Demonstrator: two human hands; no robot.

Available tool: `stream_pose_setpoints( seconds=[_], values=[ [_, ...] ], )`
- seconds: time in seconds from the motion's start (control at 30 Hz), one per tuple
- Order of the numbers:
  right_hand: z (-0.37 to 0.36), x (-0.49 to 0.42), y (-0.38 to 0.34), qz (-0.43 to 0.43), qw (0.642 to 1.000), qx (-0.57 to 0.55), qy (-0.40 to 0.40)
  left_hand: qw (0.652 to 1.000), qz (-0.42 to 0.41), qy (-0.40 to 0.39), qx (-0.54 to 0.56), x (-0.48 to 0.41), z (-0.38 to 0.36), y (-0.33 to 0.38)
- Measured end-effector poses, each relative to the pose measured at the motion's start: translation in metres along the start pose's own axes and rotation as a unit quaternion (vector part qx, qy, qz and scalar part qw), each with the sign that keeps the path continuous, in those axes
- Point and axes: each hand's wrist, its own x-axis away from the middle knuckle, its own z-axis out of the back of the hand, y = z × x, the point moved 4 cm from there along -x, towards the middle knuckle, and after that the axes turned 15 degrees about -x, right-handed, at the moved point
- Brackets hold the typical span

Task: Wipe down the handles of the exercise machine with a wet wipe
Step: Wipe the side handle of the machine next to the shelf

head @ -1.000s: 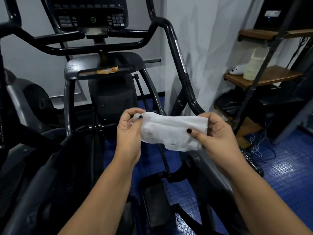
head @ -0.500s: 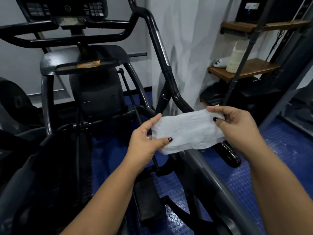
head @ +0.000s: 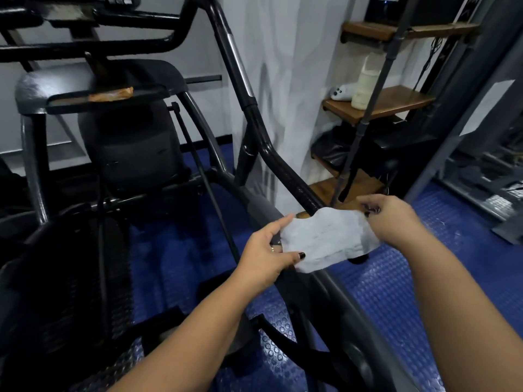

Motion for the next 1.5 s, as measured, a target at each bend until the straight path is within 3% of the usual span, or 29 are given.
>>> stream_pose_setpoints(
  seconds=[0.13,0.33,0.47,0.63,0.73,0.9,1.17,1.3,1.5],
  values=[
    [-0.006,0.017,-0.020,0.090,0.993,0.037,0.070,1.000,0.003,0.014,0.000,0.000,0.003,-0.006],
    [-0.058,0.040,-0.030,0.066,0.983,0.168,-0.034,0.999,-0.011,0.027,0.012,0.004,0.007,-0.006],
    [-0.076,0.030,-0.029,0.069,0.967,0.243,-0.019,0.997,-0.001,0.068,0.021,0.008,0.018,-0.012],
    [-0.084,-0.003,-0.037,-0.008,0.985,0.166,-0.056,0.994,0.015,0.109,0.008,0.013,0.035,-0.021],
    [-0.084,-0.021,-0.047,0.003,0.983,0.108,-0.149,0.993,0.024,0.120,-0.003,0.015,0.040,-0.024],
    [-0.077,-0.032,-0.036,-0.064,0.962,-0.056,-0.261,0.992,0.035,0.116,-0.014,0.020,0.042,-0.025],
    [-0.069,-0.017,-0.001,-0.096,0.958,-0.133,-0.235,0.994,0.047,0.098,0.002,0.022,0.029,-0.026],
    [-0.060,0.005,-0.003,-0.055,0.976,-0.086,-0.192,0.995,0.057,0.080,0.007,0.022,0.021,-0.028],
    [-0.054,0.035,0.013,-0.013,0.999,-0.042,0.003,0.994,0.072,0.082,0.012,0.021,0.019,-0.029]
  ],
)
